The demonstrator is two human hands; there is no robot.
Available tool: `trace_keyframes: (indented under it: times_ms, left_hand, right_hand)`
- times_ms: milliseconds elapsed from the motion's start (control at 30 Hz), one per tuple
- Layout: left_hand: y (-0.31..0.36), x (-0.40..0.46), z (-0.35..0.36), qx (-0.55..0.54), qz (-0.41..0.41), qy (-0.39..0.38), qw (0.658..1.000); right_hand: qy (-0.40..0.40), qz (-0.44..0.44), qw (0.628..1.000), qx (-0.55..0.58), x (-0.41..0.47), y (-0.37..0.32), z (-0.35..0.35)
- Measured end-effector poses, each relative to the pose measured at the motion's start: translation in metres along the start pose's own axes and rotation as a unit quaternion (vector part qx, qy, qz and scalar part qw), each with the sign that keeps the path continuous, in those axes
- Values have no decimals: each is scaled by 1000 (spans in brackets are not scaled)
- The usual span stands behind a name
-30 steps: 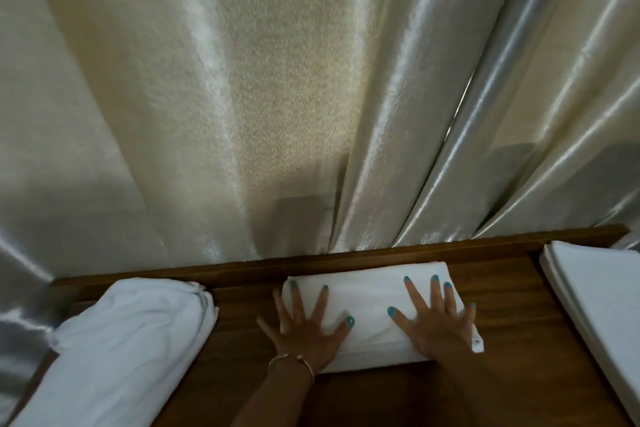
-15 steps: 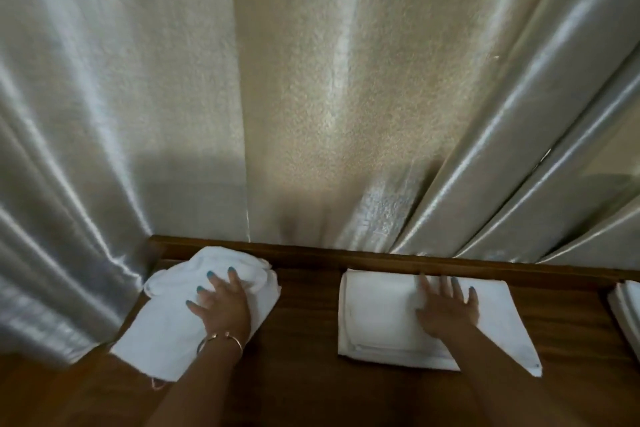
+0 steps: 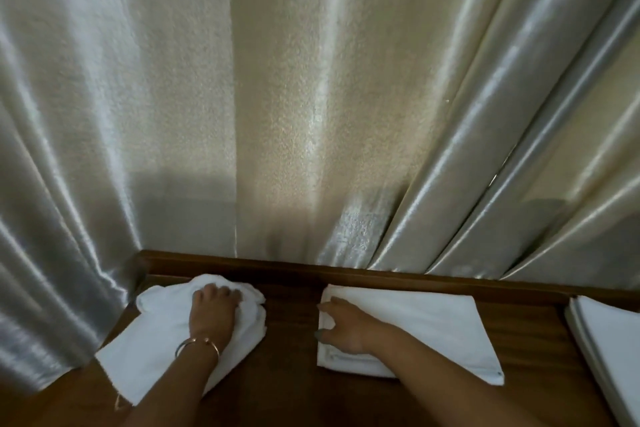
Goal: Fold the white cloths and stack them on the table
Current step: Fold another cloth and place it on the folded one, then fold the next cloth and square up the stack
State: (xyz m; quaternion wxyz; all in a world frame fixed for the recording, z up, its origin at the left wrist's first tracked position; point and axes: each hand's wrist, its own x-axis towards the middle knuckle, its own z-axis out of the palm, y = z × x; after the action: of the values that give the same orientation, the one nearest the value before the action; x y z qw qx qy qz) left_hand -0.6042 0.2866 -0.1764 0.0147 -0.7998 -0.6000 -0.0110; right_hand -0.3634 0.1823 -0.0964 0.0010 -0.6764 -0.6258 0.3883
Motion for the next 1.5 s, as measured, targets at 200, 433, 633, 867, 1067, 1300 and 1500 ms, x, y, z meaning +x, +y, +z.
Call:
trace_keyframes:
  times_ms: [200, 433, 633, 867, 1067, 1300, 1500]
  left_hand:
    - [26, -51, -114, -242, -24, 229, 943]
    - [83, -79, -278, -489, 88, 316, 808]
    - [116, -97, -328, -490, 169, 329, 790]
    - [147, -108, -345, -732, 256, 77, 626]
    - [204, -112, -369, -637, 277, 36, 719]
    - [253, -121, -357, -602, 312, -58, 732]
    - [255, -107, -335, -500, 349, -36, 792]
  right_hand:
    - [65, -72, 987, 128, -44, -40, -25]
    - [201, -88, 930, 293, -114, -95, -74]
    - [184, -166, 847, 471, -170, -63, -132]
    - [231, -311, 867, 312, -234, -41, -178]
    - [247, -359, 883, 175, -275, -37, -189]
    - [490, -335, 775, 219, -299, -2, -197]
    - [668, -207, 711, 65, -322, 35, -202]
